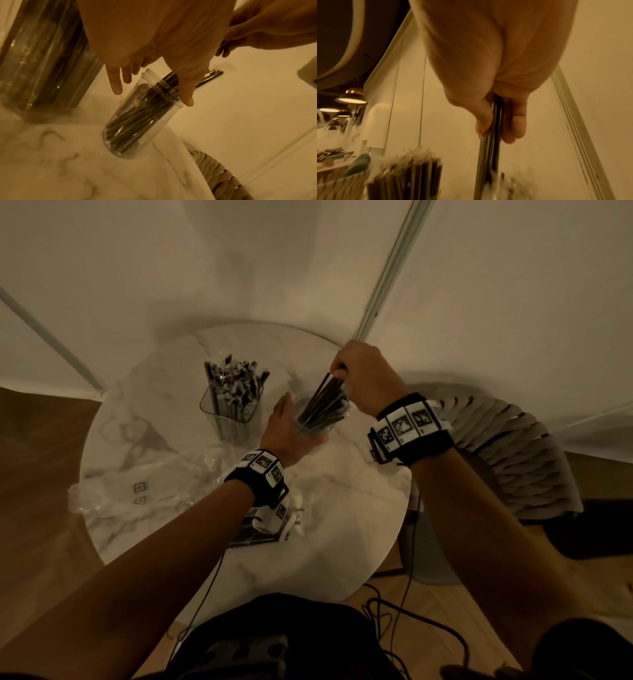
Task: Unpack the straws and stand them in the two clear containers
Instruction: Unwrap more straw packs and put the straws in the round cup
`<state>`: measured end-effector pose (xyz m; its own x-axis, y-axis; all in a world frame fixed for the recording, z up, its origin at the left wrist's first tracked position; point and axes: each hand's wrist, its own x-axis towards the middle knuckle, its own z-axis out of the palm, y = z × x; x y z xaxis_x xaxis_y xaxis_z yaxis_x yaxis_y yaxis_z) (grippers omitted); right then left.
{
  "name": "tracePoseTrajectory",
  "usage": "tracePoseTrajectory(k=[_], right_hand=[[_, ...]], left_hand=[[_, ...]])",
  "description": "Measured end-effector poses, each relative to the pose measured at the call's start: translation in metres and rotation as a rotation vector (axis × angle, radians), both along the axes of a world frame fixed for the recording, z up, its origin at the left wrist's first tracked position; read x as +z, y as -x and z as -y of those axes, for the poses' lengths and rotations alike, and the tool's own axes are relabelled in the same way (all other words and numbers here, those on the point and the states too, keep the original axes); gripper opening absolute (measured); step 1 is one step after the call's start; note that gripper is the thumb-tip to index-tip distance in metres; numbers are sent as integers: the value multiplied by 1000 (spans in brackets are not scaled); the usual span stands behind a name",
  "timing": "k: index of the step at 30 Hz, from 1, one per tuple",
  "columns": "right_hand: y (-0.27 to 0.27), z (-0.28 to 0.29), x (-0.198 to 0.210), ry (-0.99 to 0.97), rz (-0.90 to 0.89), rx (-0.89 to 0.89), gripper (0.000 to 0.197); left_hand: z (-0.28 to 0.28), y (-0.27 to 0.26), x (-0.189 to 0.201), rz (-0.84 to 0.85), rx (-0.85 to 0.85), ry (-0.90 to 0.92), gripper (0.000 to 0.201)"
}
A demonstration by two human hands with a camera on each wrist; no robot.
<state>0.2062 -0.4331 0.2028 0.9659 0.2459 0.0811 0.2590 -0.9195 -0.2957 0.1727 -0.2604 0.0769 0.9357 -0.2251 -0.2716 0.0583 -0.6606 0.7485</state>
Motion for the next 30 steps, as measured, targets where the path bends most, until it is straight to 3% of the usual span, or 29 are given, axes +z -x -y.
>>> tracePoseTrajectory(k=[3, 9, 17, 20, 27, 30], right_hand=[[2, -5, -25, 94, 52, 11, 14], [19, -9, -72, 233, 7, -12, 52], [15, -11, -70, -231, -142, -124, 52], [19, -18, -77, -203, -95, -145, 60], [31, -30, -101, -208, 149, -273, 33], [27, -35, -94, -454, 70, -374, 26]], left_hand=[[1, -3, -3, 55, -10, 27, 105], [-1, -5, -8, 50, 40, 63, 112], [0, -6, -12, 52, 45, 50, 114], [0, -6, -10, 63, 36, 30, 110], [2, -3, -7, 52, 30, 3, 111], [3, -3, -5, 34, 28, -29, 110]])
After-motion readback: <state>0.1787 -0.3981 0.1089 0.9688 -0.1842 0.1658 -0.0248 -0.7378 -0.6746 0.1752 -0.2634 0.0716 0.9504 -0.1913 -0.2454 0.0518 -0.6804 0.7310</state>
